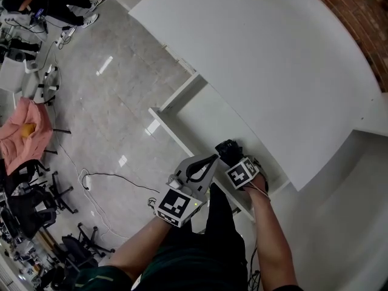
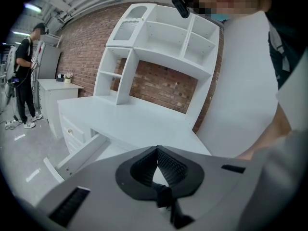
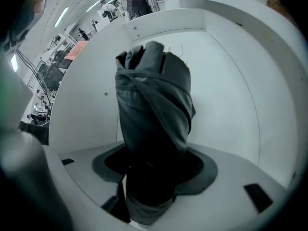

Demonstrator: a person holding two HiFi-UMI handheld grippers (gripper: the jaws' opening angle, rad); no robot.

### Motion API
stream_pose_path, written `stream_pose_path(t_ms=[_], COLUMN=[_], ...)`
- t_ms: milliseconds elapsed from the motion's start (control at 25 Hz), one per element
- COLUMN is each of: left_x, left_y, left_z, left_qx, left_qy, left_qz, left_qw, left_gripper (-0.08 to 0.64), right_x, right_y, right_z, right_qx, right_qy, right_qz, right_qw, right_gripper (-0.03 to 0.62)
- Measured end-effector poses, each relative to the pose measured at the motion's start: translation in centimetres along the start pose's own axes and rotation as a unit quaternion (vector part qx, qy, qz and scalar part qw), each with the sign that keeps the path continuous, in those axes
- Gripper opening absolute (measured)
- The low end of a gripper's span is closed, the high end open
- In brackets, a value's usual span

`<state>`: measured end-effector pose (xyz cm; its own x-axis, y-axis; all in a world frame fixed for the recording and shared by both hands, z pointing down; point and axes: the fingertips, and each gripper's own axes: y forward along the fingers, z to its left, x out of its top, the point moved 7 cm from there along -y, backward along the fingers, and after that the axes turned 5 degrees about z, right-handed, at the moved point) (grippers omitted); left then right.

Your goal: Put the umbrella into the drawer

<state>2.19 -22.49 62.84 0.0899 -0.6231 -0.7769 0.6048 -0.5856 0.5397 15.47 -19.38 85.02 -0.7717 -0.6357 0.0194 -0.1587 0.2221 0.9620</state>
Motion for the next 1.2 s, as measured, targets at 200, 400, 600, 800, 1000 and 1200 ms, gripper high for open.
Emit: stream_pose_path(t_ms=[200, 400, 600, 800, 1000, 1200], left_x=[0.2, 0.1, 0.3, 0.9, 1.3, 2.6], left_y=[-0.4, -0.8, -1.4, -2.3, -3.4, -4.9], left_z=[0.4, 0.2, -0.4, -1.0, -1.3, -2.4], left_qx=[-0.002, -0.007, -0.017, -0.019, -0.031, -0.054], left_qy=[0.005, 0.014, 0.02, 0.03, 0.019, 0.011], left_qz=[-0.001, -0.001, 0.0, 0.006, 0.007, 0.007], left_qw=[1.0, 0.9999, 0.9997, 0.9993, 0.9993, 0.9984], left_gripper=[0.006, 0.006, 0.006, 0.006, 0.006, 0.006], right_x=[0.0, -0.4, -1.5, -2.5, -3.1, -3.9], right_y=[-0.2, -1.3, -2.6, -5.0, -8.5, -13.2], right_z=[0.3, 0.5, 1.2, 1.5, 2.3, 2.4], right_qx=[0.008, 0.004, -0.011, -0.038, -0.043, -0.06], right_qy=[0.004, 0.016, 0.037, 0.064, 0.119, 0.185], right_qz=[0.012, 0.004, -0.01, -0.036, -0.102, -0.192], right_qw=[1.0, 1.0, 0.999, 0.997, 0.987, 0.962], right_gripper=[0.253, 0.253, 0.213, 0.055, 0.02, 0.014])
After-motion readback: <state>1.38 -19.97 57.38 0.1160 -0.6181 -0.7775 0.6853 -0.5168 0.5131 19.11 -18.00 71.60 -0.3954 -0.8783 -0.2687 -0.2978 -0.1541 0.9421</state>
